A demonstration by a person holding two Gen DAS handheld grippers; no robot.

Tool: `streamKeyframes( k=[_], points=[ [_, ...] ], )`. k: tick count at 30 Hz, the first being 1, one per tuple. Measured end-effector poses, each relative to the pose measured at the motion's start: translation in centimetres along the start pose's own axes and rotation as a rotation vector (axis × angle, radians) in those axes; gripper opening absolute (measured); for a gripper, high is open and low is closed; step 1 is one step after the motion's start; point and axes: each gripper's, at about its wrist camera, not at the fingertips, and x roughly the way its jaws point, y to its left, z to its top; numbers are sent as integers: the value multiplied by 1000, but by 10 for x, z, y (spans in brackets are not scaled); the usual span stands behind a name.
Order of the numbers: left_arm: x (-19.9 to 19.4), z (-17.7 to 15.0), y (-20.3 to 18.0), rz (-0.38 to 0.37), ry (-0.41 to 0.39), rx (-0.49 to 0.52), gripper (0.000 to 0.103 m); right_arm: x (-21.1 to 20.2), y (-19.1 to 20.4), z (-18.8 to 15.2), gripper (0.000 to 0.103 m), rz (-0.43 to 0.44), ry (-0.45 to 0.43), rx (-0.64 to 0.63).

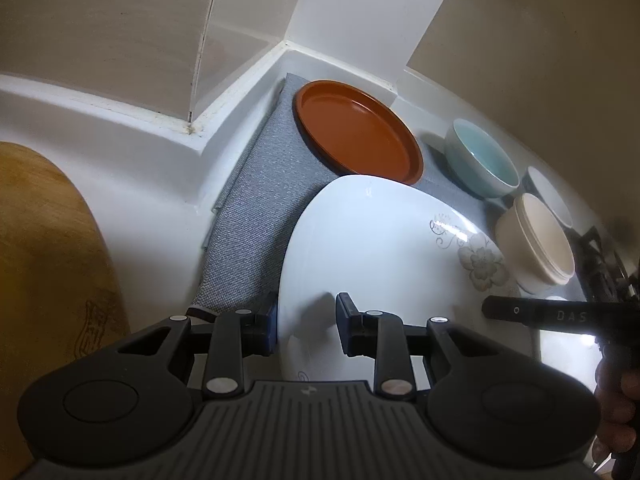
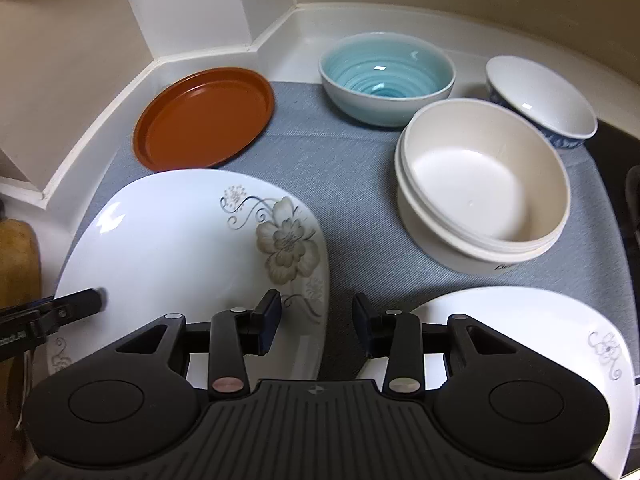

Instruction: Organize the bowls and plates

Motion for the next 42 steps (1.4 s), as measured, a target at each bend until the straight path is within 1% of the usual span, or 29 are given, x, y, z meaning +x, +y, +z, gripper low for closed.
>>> streamKeyframes(
  k=[8,12,15,16,18,21,32,42],
  points=[
    [6,4,-2,1,-7,16,31,4,7,-3,42,39,30,-8],
    [7,4,-2,1,-11,25,31,4,11,-4,47,42,28,-15],
    [6,3,-2,-1,-14,32,31,4,11,-4,47,40,24,-15],
    [6,3,-2,-2,-14,33,31,4,11,-4,47,40,21,-15],
    [6,3,-1,-5,-14,29,30,3,9,-5,41,37,13,-8],
    [4,2,-1,-9,-17,24,29,2,1,-6,35,63,7,40],
    [-15,-3,-2,-4,-47,23,26,-12,0,-13,29,82,-45,58],
    [-33,-16,-12,1,-88,55,26,-29,-7,-27,28,98,-83,79]
  ],
)
